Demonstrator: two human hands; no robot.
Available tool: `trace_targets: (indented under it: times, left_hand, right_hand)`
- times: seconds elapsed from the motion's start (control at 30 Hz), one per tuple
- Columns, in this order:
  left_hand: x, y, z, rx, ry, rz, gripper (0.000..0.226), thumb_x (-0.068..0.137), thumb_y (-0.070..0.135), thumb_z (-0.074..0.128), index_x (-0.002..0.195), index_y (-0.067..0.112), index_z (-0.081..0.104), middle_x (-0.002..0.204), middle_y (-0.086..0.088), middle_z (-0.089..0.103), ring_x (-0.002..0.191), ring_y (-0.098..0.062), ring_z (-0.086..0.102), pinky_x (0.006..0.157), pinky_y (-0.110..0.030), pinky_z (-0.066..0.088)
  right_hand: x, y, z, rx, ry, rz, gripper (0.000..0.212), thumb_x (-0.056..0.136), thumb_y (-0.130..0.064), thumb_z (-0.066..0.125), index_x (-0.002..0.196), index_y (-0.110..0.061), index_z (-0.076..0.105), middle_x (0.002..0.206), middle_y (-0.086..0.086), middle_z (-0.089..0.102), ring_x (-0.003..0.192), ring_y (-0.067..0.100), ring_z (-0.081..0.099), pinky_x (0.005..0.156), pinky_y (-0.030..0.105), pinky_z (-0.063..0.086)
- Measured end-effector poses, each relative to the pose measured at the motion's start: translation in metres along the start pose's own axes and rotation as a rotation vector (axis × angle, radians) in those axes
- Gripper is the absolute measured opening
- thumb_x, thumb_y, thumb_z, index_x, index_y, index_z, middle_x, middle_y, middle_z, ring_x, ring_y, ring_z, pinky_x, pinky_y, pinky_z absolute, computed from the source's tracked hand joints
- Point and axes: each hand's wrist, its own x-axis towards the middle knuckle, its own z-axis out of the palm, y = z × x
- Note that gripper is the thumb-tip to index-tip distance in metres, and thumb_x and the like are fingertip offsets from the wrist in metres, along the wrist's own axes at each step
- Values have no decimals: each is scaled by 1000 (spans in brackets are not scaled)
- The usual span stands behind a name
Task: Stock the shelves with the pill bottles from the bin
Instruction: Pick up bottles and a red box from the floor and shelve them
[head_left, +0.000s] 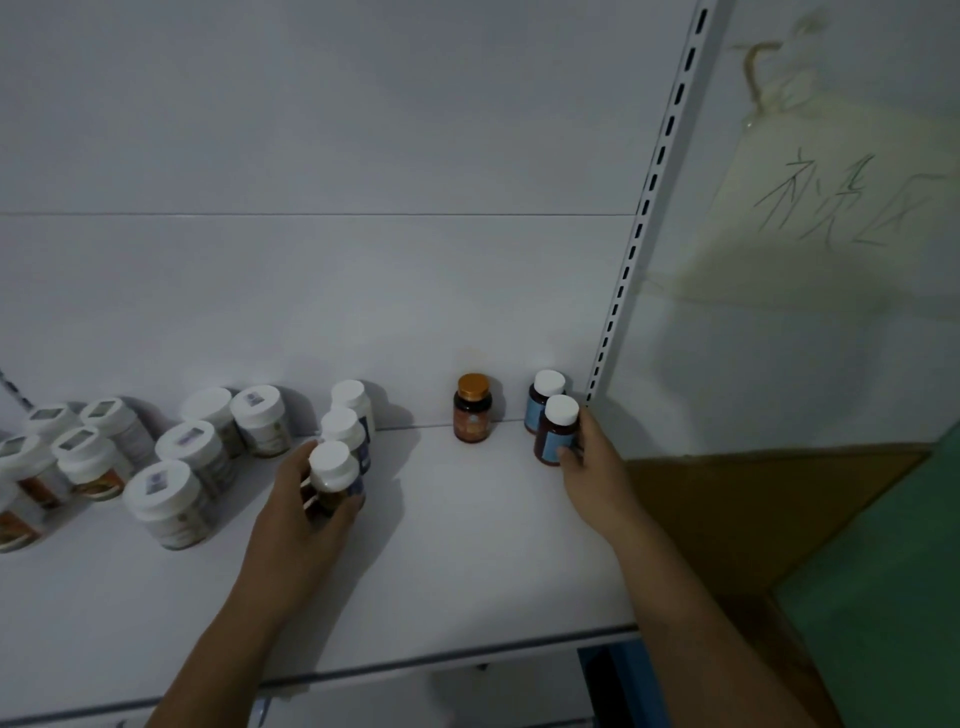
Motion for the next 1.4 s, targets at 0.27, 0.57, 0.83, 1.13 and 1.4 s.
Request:
trace_targets:
  times: [0.27, 0.57, 0.83, 1.13, 1.4]
  left_hand:
    - [1, 4, 0, -34, -10, -30, 68, 88, 22, 83, 145, 33, 48, 134, 9, 64, 119, -13, 65, 103, -49, 56]
    - [-3, 8, 2, 67, 1, -36, 68, 93, 22, 78, 150, 33, 43, 139, 9, 61, 121, -15, 62, 103, -41, 53]
    - [-11, 25, -7, 97, 1, -35, 66, 93, 24, 77, 150, 26, 44, 138, 7, 62, 126, -16, 61, 104, -38, 51]
    - [-26, 101, -68, 577, 90, 236, 73, 95, 59, 63, 156, 29, 38, 155, 2, 50, 138, -19, 50, 112, -45, 46]
    - [-112, 87, -162, 883, 267, 3, 80, 93, 78, 45, 157, 31, 37, 157, 4, 49, 143, -22, 46, 113, -48, 44]
  right_hand:
    - [-1, 5, -1, 9, -8, -2, 68, 103, 3, 54, 160, -25, 32, 158, -2, 47, 147, 16, 42, 124, 42, 33]
    - [0, 4, -1, 4, -13, 25, 57, 102, 3, 54, 152, -21, 43, 149, 0, 54, 141, 19, 49, 121, 43, 37]
    - [-10, -9, -7, 11, -2, 28, 57, 103, -1, 56, 155, -19, 40, 155, -2, 48, 149, 20, 40, 123, 45, 35]
    - [-60, -113, -3, -258, -113, -416, 69, 99, -55, 55, 159, -32, 31, 160, -6, 39, 147, 12, 33, 120, 33, 29]
    - [-115, -200, 119, -275, -504, -771, 68, 99, -59, 53, 157, -29, 36, 159, -4, 43, 146, 16, 36, 120, 46, 34]
